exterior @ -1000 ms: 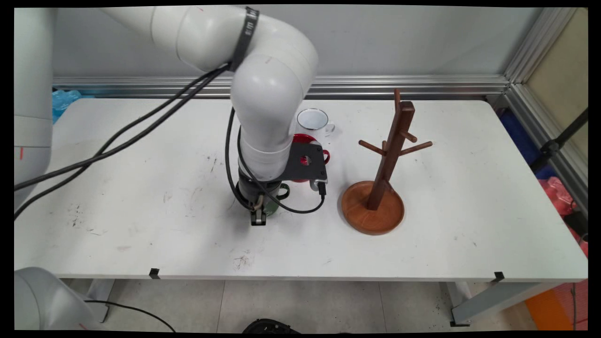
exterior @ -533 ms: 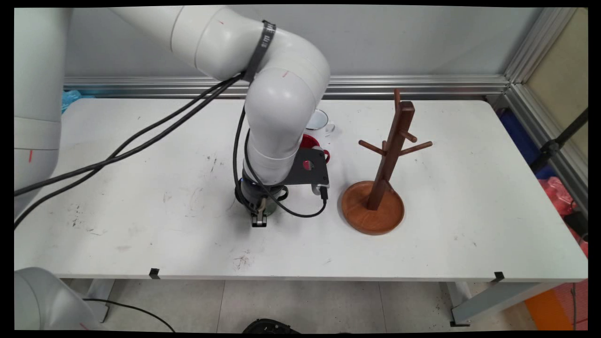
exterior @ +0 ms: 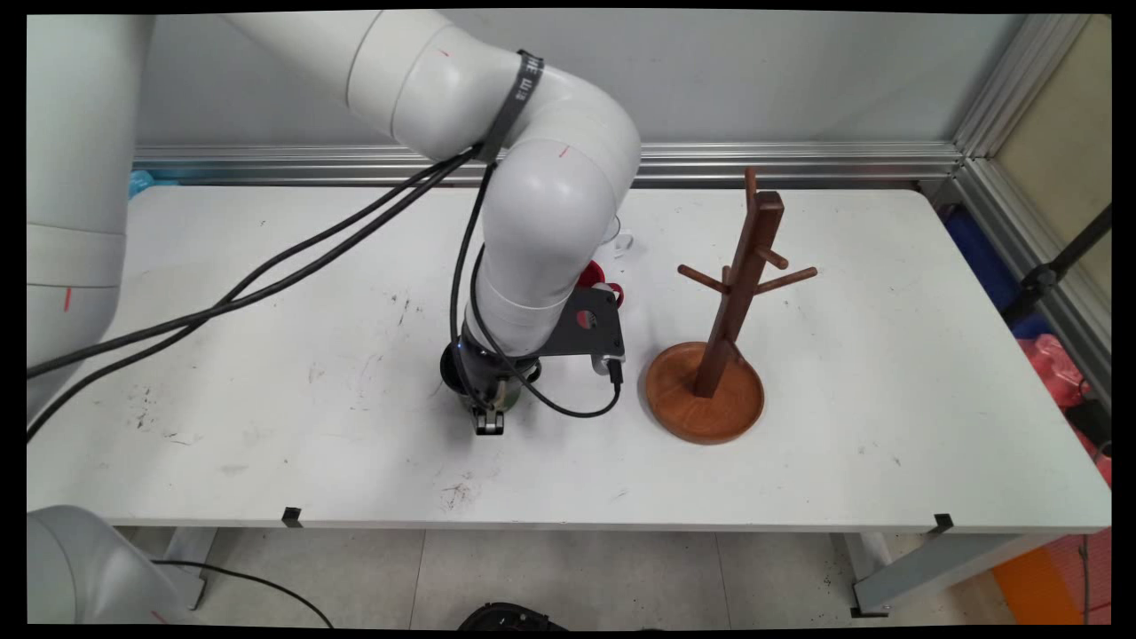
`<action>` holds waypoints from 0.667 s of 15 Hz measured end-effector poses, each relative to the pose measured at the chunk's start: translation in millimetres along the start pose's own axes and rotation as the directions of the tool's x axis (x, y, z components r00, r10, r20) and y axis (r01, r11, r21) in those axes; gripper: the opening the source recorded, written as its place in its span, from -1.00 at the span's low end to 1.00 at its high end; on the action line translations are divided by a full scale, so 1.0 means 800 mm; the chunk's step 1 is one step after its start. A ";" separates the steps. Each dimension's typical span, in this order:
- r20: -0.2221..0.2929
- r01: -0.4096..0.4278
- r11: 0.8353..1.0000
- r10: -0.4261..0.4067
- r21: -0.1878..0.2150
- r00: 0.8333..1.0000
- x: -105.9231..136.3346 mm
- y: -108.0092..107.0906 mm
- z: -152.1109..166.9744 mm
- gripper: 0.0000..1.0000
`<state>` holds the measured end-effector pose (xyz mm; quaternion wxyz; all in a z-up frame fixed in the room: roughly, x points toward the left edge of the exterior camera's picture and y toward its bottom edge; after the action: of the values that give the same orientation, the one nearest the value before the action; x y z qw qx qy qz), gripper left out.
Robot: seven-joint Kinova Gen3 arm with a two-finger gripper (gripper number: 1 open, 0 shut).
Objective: Place the picked object on the table
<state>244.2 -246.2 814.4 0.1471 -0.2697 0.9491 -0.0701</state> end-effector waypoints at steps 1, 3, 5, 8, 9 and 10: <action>0.005 0.002 1.000 -0.002 -0.002 1.000 0.001 0.001 0.000 -1.00; 0.012 0.004 1.000 -0.004 -0.005 1.000 0.003 0.002 0.000 1.00; 0.015 0.004 1.000 -0.004 -0.007 1.000 0.005 0.003 0.000 1.00; 0.013 0.001 1.000 -0.001 -0.010 1.000 0.007 0.005 -0.001 1.00; 0.011 -0.001 1.000 0.001 -0.011 1.000 0.008 0.005 -0.002 1.00; 0.008 -0.002 1.000 0.002 -0.012 1.000 0.008 0.005 -0.003 1.00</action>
<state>236.1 -245.9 814.3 0.1492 -0.2697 0.9492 -0.0633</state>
